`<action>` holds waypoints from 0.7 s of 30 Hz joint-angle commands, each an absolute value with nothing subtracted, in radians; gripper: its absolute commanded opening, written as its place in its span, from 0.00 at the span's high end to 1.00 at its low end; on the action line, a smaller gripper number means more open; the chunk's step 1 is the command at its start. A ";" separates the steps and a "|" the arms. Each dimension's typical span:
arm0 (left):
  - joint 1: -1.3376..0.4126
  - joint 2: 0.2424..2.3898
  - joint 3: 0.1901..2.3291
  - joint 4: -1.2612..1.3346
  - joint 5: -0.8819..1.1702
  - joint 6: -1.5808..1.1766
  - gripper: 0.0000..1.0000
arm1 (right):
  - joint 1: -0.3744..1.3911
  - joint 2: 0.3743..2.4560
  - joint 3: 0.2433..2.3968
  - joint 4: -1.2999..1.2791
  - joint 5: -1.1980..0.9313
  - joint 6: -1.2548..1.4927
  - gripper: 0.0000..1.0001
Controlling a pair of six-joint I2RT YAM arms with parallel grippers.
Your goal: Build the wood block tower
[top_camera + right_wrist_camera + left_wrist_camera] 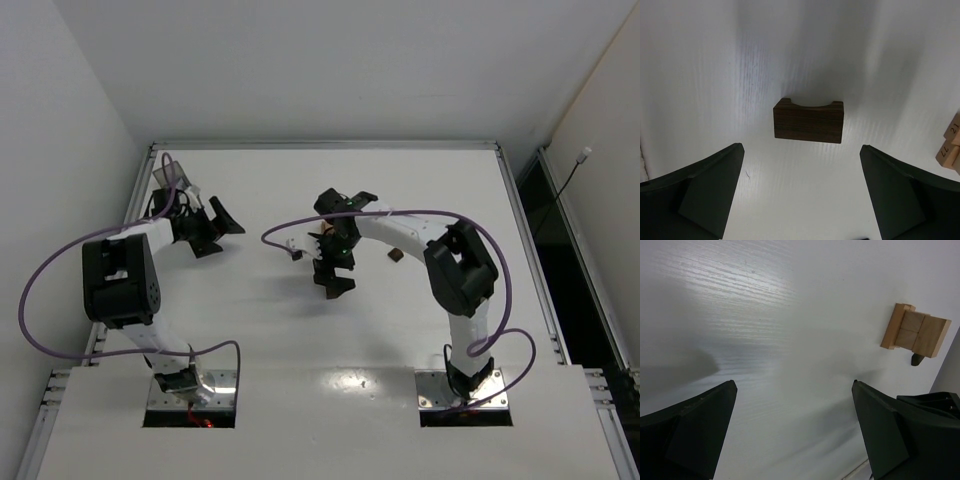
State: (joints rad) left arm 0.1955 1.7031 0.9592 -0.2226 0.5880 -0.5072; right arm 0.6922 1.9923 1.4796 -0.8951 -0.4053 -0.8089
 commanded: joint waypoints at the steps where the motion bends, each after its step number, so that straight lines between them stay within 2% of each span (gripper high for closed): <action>1: 0.202 1.721 0.971 -0.195 0.612 -0.520 0.00 | 0.706 1.980 1.512 -0.945 -0.451 -0.844 0.00; 21: 0.212 1.759 0.980 -0.195 0.621 -0.520 0.00 | 0.775 1.979 1.424 -0.782 -0.302 -0.764 0.00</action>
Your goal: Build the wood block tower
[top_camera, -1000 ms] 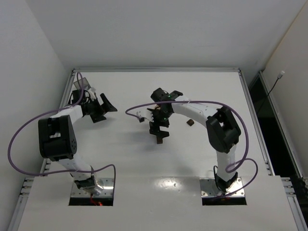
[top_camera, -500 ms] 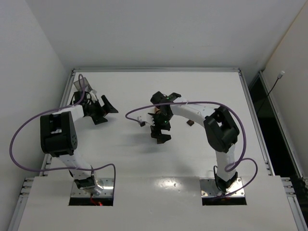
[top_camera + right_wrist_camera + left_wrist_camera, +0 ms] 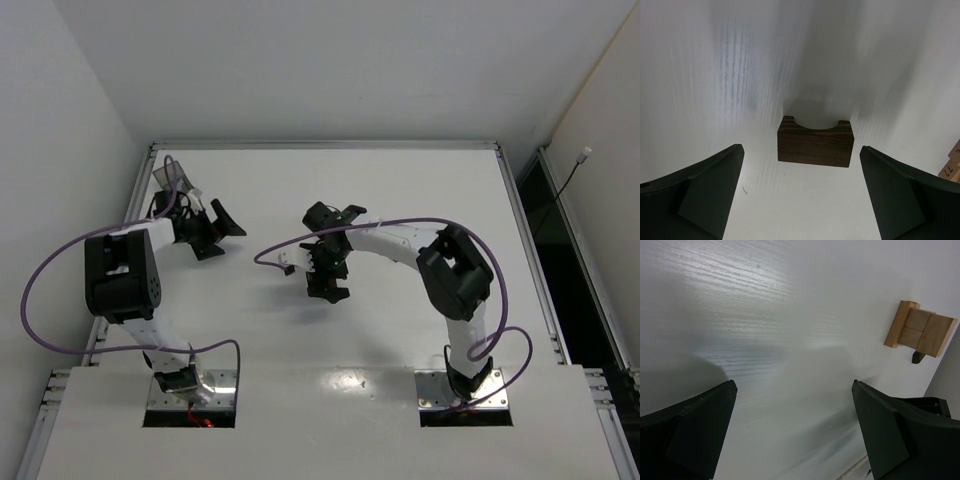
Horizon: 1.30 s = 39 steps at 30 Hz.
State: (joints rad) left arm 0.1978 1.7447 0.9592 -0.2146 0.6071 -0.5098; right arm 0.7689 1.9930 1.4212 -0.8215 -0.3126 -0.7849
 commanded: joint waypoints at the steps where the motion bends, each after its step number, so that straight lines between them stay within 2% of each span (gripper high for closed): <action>1: 0.212 1.759 0.980 -0.195 0.621 -0.520 0.00 | 0.775 1.989 1.424 -0.782 -0.302 -0.764 0.00; 17: 0.212 1.787 0.989 -0.186 0.630 -0.529 0.00 | 0.775 2.049 1.433 -0.761 -0.261 -0.755 0.00; 19: 0.212 1.787 0.989 -0.186 0.630 -0.529 0.00 | 0.775 2.049 1.433 -0.761 -0.261 -0.746 0.07; 20: 0.212 1.787 0.989 -0.186 0.630 -0.529 0.00 | 0.775 2.059 1.433 -0.750 -0.252 -0.735 0.15; 23: 0.212 1.796 0.989 -0.186 0.630 -0.529 0.00 | 0.775 2.059 1.433 -0.738 -0.227 -0.724 0.27; 24: 0.212 1.796 0.989 -0.186 0.630 -0.529 0.00 | 0.775 2.068 1.433 -0.738 -0.227 -0.715 0.35; 26: 0.212 1.796 0.989 -0.186 0.630 -0.529 0.00 | 0.775 2.068 1.424 -0.724 -0.218 -0.715 0.39; 29: 0.212 1.796 0.989 -0.186 0.630 -0.529 0.00 | 0.775 2.077 1.414 -0.715 -0.195 -0.704 0.53; 32: 0.212 1.796 0.989 -0.175 0.630 -0.529 0.00 | 0.765 2.077 1.414 -0.715 -0.184 -0.704 0.86; 34: 0.212 1.796 0.980 -0.175 0.630 -0.529 0.00 | 0.765 2.077 1.414 -0.736 -0.184 -0.704 1.00; 39: 0.212 1.778 0.969 -0.166 0.643 -0.529 0.00 | 0.736 1.984 1.485 -0.909 -0.286 -0.728 1.00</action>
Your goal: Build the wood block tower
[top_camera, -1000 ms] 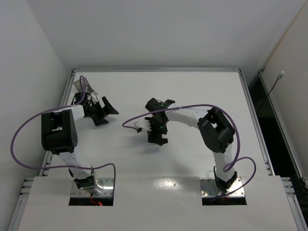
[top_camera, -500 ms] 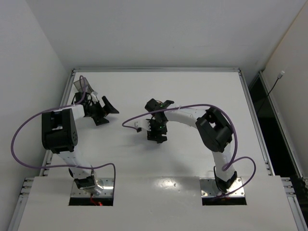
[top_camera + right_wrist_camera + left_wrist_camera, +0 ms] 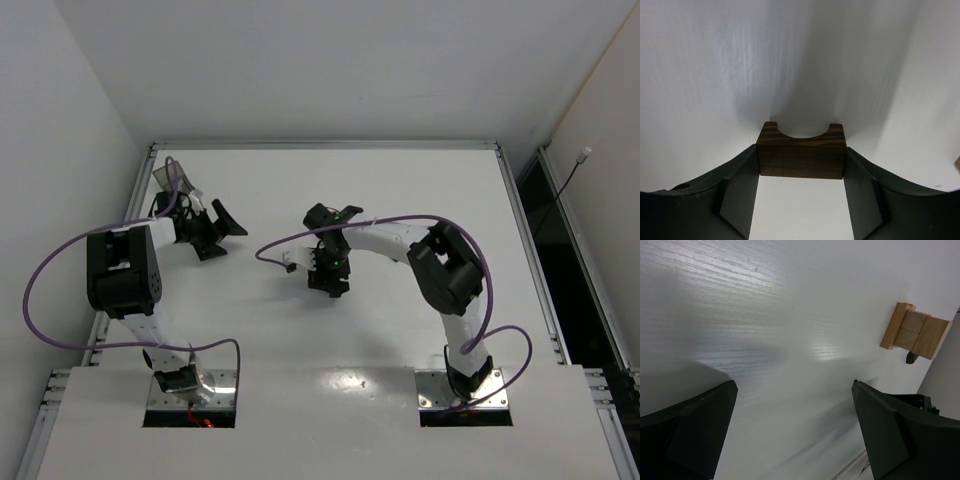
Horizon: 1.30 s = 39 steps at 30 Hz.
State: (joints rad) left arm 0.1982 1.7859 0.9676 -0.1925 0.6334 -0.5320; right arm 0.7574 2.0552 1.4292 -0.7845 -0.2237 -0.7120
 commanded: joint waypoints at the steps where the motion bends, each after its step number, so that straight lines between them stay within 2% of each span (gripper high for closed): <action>1: 0.212 1.752 0.957 -0.166 0.643 -0.529 0.00 | 0.724 1.961 1.521 -0.946 -0.307 -0.748 1.00; 5: 0.212 1.703 0.891 -0.137 0.621 -0.538 0.00 | 0.686 1.856 1.644 -1.162 -0.416 -0.842 1.00; 9: 0.212 1.687 0.882 -0.126 0.612 -0.535 0.00 | 0.666 1.865 1.845 -1.410 -0.407 -0.916 1.00; 14: 0.212 1.696 0.928 -0.146 0.647 -0.499 0.00 | 0.614 1.847 1.943 -1.410 -0.321 -0.976 1.00; 24: 0.212 1.707 0.946 -0.146 0.657 -0.499 0.00 | 0.525 2.150 2.288 -1.410 -0.350 -0.976 1.00; 39: 0.212 1.738 0.956 -0.146 0.684 -0.499 0.00 | 0.515 2.325 2.365 -1.325 -0.331 -0.939 1.00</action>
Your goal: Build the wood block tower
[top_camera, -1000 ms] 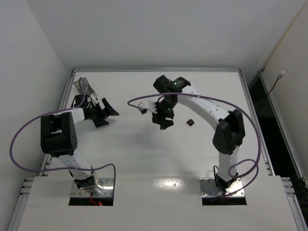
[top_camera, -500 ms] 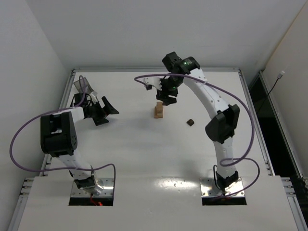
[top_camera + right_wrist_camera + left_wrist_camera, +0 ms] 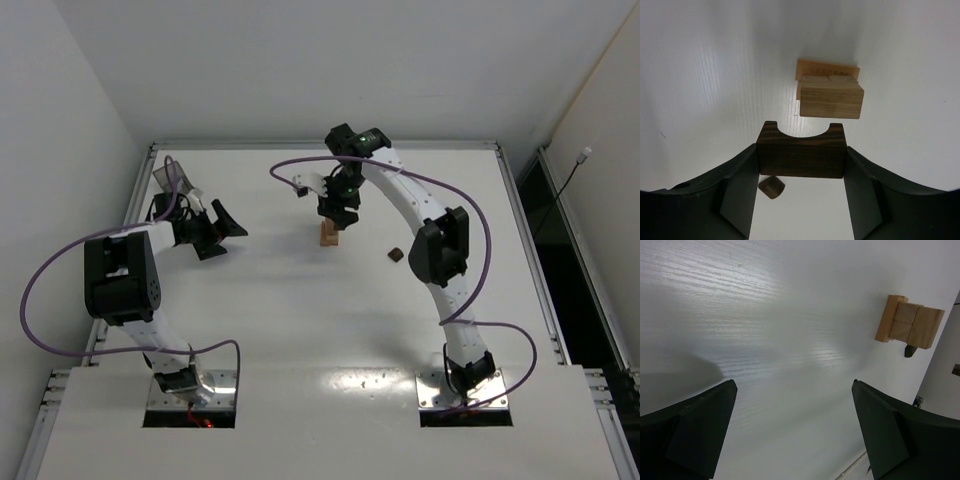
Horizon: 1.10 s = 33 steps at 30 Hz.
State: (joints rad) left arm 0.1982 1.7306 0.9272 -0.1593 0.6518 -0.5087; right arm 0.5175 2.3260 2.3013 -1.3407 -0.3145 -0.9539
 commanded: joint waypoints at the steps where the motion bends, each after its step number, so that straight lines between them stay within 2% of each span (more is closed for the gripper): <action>1: 0.212 1.747 0.956 -0.146 0.684 -0.499 0.00 | 0.515 2.339 2.379 -1.315 -0.331 -0.928 1.00; 17: 0.212 1.756 0.956 -0.137 0.693 -0.499 0.00 | 0.515 2.399 2.404 -1.218 -0.302 -0.879 1.00; 33: 0.212 1.766 0.956 -0.127 0.702 -0.499 0.00 | 0.525 2.428 2.414 -1.227 -0.282 -0.888 1.00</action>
